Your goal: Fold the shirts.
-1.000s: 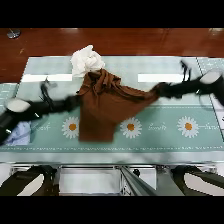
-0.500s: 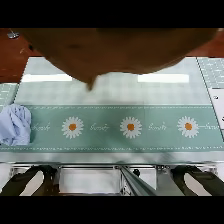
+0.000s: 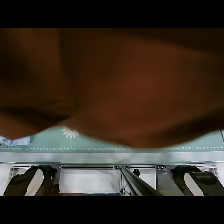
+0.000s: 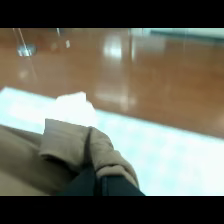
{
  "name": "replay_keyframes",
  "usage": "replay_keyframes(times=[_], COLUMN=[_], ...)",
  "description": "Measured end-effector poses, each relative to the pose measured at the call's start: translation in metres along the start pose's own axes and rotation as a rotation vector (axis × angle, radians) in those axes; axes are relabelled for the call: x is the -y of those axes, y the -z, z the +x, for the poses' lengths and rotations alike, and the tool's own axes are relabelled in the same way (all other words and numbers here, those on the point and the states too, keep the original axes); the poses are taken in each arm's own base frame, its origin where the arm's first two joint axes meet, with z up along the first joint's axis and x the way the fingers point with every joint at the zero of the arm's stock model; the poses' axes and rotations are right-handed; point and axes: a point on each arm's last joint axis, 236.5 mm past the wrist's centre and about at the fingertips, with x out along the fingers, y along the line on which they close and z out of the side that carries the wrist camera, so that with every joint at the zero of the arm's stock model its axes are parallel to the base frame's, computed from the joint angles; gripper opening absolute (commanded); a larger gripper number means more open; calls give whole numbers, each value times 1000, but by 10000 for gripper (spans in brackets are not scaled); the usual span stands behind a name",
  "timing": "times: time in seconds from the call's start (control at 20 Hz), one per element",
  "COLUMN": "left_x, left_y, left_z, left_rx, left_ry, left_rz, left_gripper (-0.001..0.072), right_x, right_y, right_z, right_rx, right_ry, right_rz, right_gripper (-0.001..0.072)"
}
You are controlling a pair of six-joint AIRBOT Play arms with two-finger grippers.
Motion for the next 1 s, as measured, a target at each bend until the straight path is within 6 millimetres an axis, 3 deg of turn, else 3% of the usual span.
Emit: replay_keyframes(times=[0.15,0.25,0.45,0.6,0.8,0.95,1.0], left_x=[-9,-23,-56,-75,-82,-76,-73], left_y=[48,96,210,291,384,443,458], left_z=[12,28,69,107,161,192,201], left_rx=[-147,-266,-472,-567,-667,-729,-737], left_ry=[7,13,8,-4,-15,-23,-27], left_rz=[-79,-167,-382,-501,-608,-655,-674], left_gripper=[26,26,26,26,27,28,77], right_x=[14,28,68,96,136,155,158], right_y=[37,59,97,123,153,176,182], right_z=[25,57,151,235,340,403,418], right_rx=[-135,-201,-297,-355,-398,-435,-443], right_ry=[12,16,21,-5,-14,-33,-45], right_rz=[60,115,243,332,447,527,555], right_gripper=[28,29,28,28,28,30,134])
